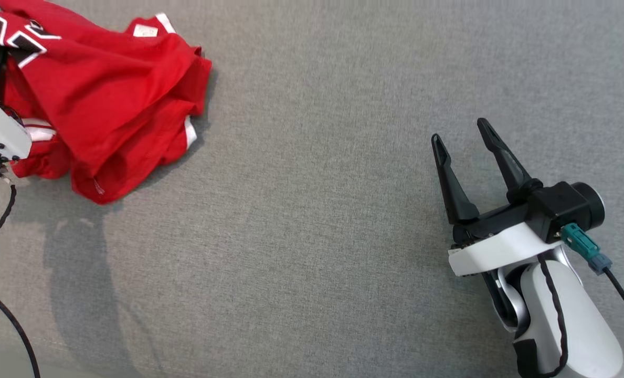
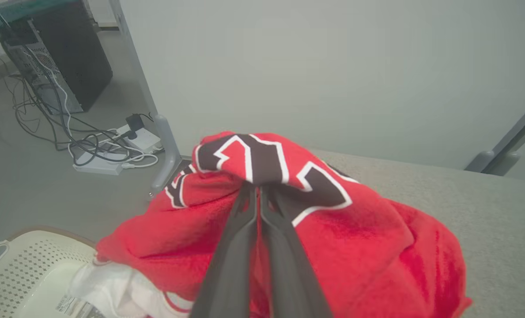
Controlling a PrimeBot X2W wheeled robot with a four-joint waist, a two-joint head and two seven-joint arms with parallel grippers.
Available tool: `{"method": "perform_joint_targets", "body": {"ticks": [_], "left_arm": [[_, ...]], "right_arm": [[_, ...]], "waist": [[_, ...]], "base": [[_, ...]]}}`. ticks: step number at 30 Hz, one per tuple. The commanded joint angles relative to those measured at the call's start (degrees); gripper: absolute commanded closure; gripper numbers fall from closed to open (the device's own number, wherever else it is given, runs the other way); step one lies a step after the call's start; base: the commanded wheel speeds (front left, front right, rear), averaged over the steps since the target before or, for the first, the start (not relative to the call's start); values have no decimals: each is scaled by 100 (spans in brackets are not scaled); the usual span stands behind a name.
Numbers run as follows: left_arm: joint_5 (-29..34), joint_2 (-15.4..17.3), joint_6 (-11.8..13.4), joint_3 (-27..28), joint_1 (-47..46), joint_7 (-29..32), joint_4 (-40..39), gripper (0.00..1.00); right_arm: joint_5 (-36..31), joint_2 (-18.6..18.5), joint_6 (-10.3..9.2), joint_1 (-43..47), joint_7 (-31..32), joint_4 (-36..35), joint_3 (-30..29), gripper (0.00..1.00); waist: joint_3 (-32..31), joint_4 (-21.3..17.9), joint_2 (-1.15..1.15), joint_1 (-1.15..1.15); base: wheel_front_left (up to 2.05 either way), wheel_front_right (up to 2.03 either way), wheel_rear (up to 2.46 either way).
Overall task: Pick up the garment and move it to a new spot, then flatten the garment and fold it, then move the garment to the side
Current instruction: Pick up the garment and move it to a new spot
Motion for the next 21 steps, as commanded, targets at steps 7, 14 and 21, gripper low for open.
{"method": "perform_joint_targets", "body": {"ticks": [7,14,21], "left_arm": [[314,15,31,51,-152,-938,-260,100],[830,-159,263,986,191,-1014,-1603,100],[1297,-605,207,1574,795,-1009,-2823,100]], "right_arm": [[266,-34,1,297,-4,33,-29,0],[487,-35,1,547,-4,-2,-30,0],[639,-34,1,711,-4,-7,-64,0]], "waist": [[-759,-16,0,0],[-1252,-136,0,0],[-1579,-377,0,0]], "base": [[0,0,0],[0,0,0],[0,0,0]]}}
